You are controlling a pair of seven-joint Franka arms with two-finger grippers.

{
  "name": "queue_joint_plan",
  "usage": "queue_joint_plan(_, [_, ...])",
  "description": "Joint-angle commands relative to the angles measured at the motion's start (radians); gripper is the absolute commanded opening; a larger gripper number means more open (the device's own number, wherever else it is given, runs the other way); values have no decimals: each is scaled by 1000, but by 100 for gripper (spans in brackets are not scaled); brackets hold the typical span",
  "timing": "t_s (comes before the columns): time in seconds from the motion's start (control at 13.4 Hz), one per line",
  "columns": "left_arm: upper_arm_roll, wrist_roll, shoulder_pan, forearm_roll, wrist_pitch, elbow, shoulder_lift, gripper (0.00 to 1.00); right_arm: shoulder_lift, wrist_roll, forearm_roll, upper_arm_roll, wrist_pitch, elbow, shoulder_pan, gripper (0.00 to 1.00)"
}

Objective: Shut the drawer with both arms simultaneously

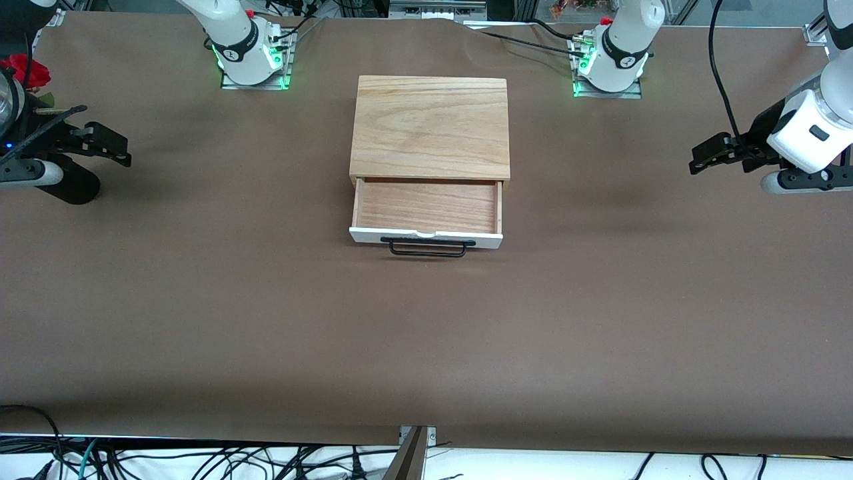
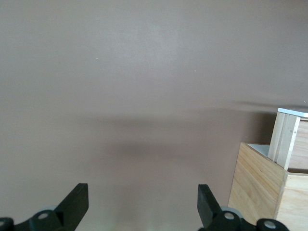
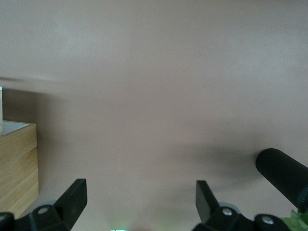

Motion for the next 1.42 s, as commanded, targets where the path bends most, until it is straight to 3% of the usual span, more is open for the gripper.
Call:
queue_joint_plan(0.0, [-11,8,9,12,-5,23,9,100,-14,24,34,-3,-27,10,-3,100])
queue_joint_plan(1.35, [-11,7,10,12,-5,24,19,100,-8,12,32,3,-21,3,-2,100])
